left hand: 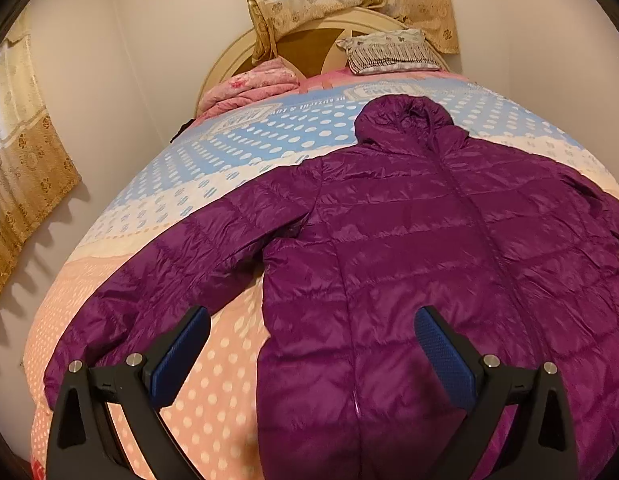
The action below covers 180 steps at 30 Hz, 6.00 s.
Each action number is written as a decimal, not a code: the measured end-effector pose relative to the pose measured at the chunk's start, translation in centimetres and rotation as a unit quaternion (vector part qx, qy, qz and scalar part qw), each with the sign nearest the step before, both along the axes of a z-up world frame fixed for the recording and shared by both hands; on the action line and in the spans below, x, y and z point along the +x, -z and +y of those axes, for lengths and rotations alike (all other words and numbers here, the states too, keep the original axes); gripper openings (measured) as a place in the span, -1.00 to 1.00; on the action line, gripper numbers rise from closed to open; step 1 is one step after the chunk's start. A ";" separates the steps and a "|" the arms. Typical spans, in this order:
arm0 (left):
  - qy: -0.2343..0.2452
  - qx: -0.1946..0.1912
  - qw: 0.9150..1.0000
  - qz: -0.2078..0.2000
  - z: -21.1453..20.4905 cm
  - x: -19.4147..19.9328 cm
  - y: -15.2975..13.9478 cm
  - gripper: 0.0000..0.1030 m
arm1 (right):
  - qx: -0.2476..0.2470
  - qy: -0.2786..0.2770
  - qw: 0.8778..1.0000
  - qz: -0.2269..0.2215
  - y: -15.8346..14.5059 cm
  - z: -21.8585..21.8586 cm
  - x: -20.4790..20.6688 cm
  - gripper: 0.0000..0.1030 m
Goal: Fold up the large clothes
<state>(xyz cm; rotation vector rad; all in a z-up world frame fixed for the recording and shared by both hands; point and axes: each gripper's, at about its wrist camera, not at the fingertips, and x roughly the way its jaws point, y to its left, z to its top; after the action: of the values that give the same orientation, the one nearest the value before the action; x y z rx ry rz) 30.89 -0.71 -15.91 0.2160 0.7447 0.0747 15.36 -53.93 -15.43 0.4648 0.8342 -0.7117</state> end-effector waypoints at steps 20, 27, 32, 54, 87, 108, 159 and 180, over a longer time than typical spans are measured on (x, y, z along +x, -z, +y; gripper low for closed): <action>-0.021 -0.010 1.000 0.017 3.2 4.0 1.4 0.98 | -0.040 -0.100 0.994 0.001 -3.2 2.8 5.4 -0.79; -0.021 -0.023 0.999 0.010 3.9 4.2 0.3 0.98 | -0.103 -0.187 0.976 -0.043 -8.4 10.6 9.3 -0.81; -0.019 -0.019 1.000 0.005 4.3 4.0 -0.1 0.98 | -0.127 -0.245 0.959 -0.062 -10.0 15.9 12.5 -0.82; -0.062 -0.034 0.997 0.015 7.6 7.8 0.7 0.98 | -0.085 -0.387 0.917 -0.046 0.3 31.8 21.7 -0.60; 0.169 -0.126 0.973 0.096 -15.2 10.9 2.5 -0.83 | -0.041 -0.309 0.948 -0.070 5.4 20.9 10.2 0.91; 0.111 -0.042 0.993 -0.004 -3.7 7.9 0.4 -0.80 | -0.065 -0.305 0.949 -0.050 5.8 22.0 10.5 0.93; 0.030 -0.068 0.996 0.057 -4.5 13.8 7.5 0.70 | -0.068 -0.324 0.944 -0.016 6.2 19.8 25.3 0.39; 0.040 -0.084 0.993 0.069 -3.7 13.9 6.7 0.78 | -0.110 -0.406 0.907 0.024 6.2 26.3 25.3 0.81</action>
<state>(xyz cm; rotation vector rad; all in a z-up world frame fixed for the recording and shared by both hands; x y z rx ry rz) 44.77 -4.43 -22.60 0.0909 0.8740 -0.0798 40.66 -27.65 -21.65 -0.1247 0.8853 -0.0338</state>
